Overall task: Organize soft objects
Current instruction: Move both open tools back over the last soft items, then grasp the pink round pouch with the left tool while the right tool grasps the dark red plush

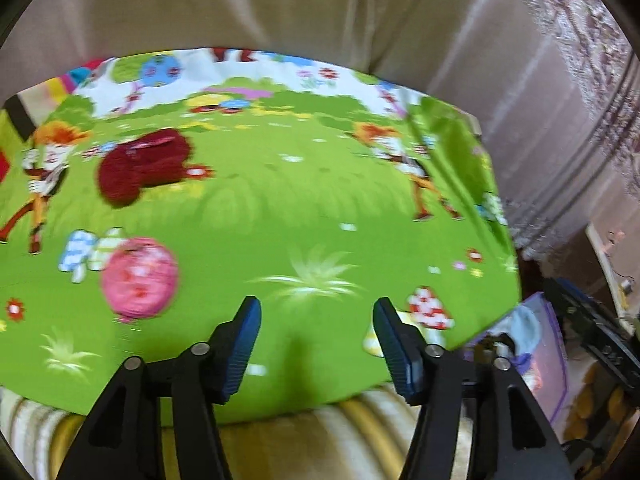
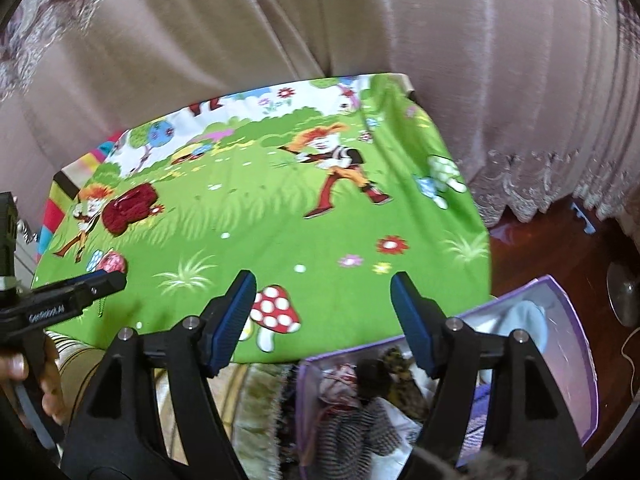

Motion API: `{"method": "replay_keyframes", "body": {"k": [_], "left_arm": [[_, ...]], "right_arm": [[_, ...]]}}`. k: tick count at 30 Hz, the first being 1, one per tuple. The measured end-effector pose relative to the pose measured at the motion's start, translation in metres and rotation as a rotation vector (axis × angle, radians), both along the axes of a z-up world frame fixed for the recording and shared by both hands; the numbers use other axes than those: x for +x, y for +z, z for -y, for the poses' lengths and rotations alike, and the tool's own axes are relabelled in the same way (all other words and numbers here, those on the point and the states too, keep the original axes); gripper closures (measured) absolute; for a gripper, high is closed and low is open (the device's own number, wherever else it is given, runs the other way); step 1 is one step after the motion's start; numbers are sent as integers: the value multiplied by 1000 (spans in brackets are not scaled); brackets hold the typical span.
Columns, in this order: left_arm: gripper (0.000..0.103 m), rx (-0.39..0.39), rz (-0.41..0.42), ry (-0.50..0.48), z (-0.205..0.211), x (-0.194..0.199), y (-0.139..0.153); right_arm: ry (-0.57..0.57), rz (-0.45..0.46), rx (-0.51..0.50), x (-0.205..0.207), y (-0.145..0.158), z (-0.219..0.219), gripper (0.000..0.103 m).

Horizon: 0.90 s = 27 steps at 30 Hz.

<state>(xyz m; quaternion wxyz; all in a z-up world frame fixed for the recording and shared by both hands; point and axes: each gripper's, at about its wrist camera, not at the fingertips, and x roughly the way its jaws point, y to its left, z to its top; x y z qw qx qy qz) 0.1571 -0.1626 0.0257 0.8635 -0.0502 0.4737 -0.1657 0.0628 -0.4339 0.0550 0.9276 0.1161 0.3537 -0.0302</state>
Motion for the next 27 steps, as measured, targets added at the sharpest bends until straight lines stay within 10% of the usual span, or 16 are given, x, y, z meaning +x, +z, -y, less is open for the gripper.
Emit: {"method": "replay_keyframes", "body": {"k": [10, 27], "left_arm": [[25, 128, -100, 93, -76, 38, -34], [22, 244, -174, 62, -80, 79, -72]], "right_arm": [[78, -14, -12, 28, 5, -35, 23], [223, -41, -81, 94, 10, -106, 17]]}}
